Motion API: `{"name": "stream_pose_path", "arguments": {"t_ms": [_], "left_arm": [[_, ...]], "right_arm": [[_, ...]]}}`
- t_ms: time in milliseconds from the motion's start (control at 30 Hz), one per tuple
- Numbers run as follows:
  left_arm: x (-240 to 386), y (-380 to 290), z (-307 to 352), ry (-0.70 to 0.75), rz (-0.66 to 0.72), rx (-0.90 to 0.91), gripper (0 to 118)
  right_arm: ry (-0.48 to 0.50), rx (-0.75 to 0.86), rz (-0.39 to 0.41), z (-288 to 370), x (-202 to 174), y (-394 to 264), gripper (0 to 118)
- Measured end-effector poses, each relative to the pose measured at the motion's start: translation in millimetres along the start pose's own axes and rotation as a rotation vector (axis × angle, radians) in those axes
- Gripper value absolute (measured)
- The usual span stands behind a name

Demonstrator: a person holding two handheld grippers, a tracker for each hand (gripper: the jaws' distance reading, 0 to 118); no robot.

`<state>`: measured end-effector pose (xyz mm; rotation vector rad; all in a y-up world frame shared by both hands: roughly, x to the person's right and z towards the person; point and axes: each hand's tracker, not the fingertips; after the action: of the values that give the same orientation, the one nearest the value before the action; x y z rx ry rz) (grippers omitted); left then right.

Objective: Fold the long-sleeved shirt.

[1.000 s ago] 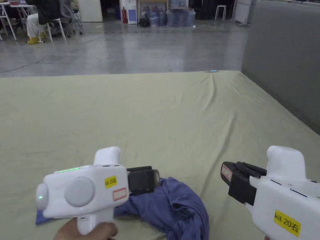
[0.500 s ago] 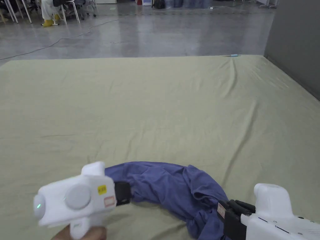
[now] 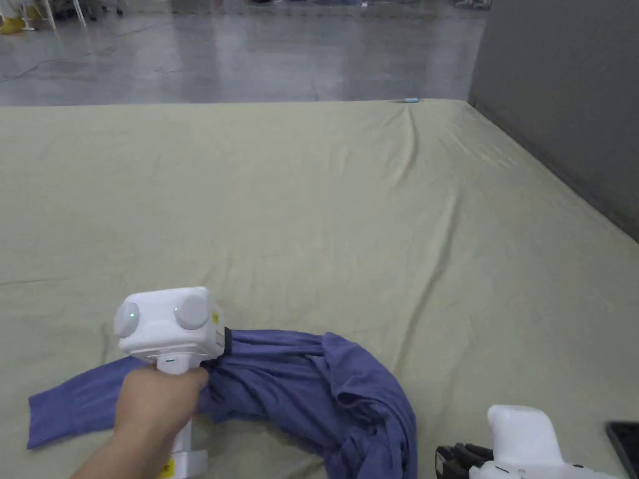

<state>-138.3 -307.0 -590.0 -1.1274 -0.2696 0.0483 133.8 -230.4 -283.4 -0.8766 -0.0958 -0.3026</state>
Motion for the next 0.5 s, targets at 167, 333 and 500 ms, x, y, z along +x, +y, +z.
{"name": "stream_pose_path", "arguments": {"t_ms": [167, 333, 500], "left_arm": [[-1.4, -2.7, 64.5, -0.054, 0.012, 0.123, 0], [2.7, -9.5, 115.9, -0.103, 0.002, 0.180, 0], [2.5, -20.7, 147.4, -0.149, 0.025, 0.197, 0]], "right_arm": [[0.018, -0.015, -0.025, -43.2, 11.6, 43.7, 118], [0.020, -0.091, 0.037, -115.4, -2.3, 87.8, 118], [0.005, -0.213, 0.212, -165.0, -39.4, 89.8, 88]]}}
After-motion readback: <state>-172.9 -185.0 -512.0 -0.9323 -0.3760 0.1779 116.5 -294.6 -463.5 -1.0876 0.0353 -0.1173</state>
